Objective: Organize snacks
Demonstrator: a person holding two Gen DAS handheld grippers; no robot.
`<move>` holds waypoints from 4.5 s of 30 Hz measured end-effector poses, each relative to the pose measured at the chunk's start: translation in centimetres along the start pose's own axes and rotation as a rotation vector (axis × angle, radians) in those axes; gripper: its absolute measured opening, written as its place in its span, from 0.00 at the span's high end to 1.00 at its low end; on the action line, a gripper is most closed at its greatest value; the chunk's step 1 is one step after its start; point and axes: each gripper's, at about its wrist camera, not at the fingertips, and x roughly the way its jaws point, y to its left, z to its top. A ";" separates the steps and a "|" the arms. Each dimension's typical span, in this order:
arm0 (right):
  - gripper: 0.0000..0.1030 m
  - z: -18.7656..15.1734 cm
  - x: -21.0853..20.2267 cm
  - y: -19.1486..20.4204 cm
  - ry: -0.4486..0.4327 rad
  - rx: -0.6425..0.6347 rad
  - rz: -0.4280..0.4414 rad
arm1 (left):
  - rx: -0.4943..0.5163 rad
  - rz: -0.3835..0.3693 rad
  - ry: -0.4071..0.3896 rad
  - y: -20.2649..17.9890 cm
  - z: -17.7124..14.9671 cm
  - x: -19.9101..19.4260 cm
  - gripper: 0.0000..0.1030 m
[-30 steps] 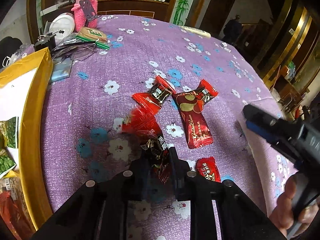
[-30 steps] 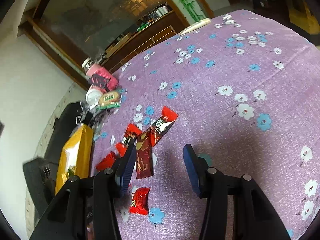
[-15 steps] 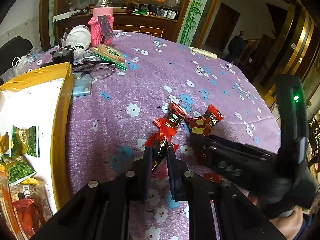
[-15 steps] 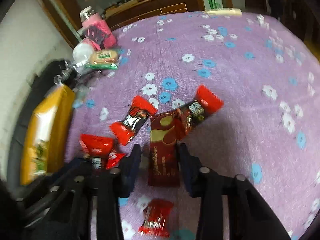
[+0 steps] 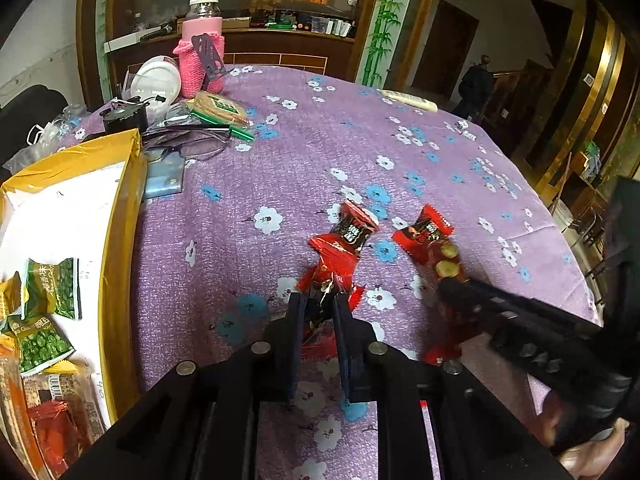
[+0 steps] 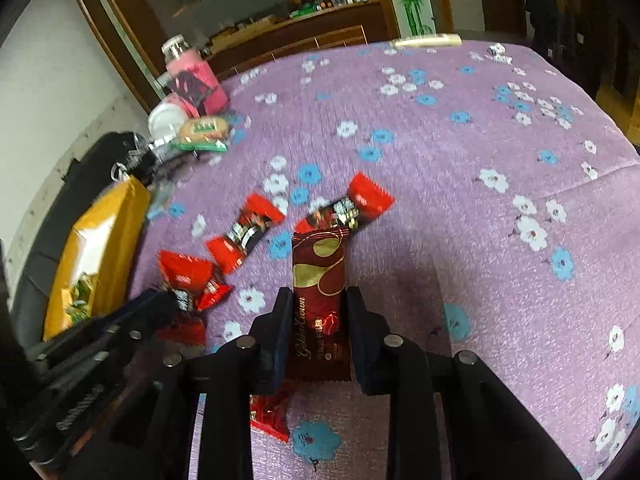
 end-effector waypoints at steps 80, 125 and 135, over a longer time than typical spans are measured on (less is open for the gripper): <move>0.75 0.3 -3.0 0.6 -0.110 0.023 0.075 | 0.019 -0.005 -0.102 -3.1 -3.7 -4.6 0.94; 0.75 -6.5 -4.1 19.1 0.017 -0.401 0.433 | -0.345 0.129 -0.258 18.9 -5.7 -11.6 0.93; 0.75 -8.6 -0.6 24.0 0.093 -0.486 0.376 | -0.385 0.117 -0.222 21.4 -6.6 -10.0 0.93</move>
